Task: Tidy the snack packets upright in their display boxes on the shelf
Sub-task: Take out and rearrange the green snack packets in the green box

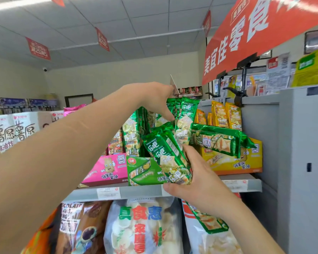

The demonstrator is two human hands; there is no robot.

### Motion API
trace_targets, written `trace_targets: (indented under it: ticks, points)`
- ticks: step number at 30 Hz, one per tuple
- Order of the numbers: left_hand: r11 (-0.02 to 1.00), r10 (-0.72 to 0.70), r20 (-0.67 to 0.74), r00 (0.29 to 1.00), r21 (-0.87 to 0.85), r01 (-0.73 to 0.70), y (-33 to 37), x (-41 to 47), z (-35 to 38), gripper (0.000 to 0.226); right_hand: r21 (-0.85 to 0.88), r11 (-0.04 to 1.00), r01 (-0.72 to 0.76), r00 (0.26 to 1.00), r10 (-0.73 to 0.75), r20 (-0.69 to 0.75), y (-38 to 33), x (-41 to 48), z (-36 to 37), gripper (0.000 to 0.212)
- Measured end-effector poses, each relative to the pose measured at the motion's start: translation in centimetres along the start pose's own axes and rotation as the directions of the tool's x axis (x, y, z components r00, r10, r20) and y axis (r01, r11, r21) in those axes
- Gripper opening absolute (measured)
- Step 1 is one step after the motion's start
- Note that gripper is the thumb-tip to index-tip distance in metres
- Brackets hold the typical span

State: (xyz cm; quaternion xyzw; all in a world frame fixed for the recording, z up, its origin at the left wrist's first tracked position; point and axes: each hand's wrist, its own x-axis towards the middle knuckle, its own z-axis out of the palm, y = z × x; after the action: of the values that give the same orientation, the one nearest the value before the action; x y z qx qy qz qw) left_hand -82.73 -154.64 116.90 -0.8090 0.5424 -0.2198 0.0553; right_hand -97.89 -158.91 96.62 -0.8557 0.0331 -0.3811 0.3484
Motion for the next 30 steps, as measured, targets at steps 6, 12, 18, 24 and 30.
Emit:
trace_targets:
  ticks: [6,12,18,24,30]
  points:
    - [0.995,0.052,0.001,0.999,0.086,-0.052,0.7,0.8,-0.3,0.087,-0.139,0.990,0.035,0.998,-0.027,0.059,0.0,-0.3,0.0,0.070]
    - [1.000,0.003,-0.111,0.994,-0.020,-0.005,-0.5,1.1,-0.1,0.070,-0.151,0.988,0.016,0.993,0.002,0.119,0.1,-0.5,-0.4,0.083]
    - [0.985,0.057,-0.077,0.995,-0.156,-0.069,-0.6,1.6,0.6,0.047,-0.143,0.990,0.010,0.989,0.011,0.146,0.4,-0.4,-0.5,0.089]
    - [0.992,0.047,0.062,0.997,-0.119,-0.040,-0.1,1.3,0.4,0.073,-0.065,0.998,0.025,0.990,-0.016,0.137,0.7,-0.6,-0.6,0.090]
    - [0.992,0.080,-0.133,0.988,-0.085,-0.092,-0.1,-0.6,-0.3,0.047,0.144,0.989,-0.038,0.995,0.025,0.092,0.5,-0.7,-0.7,0.076]
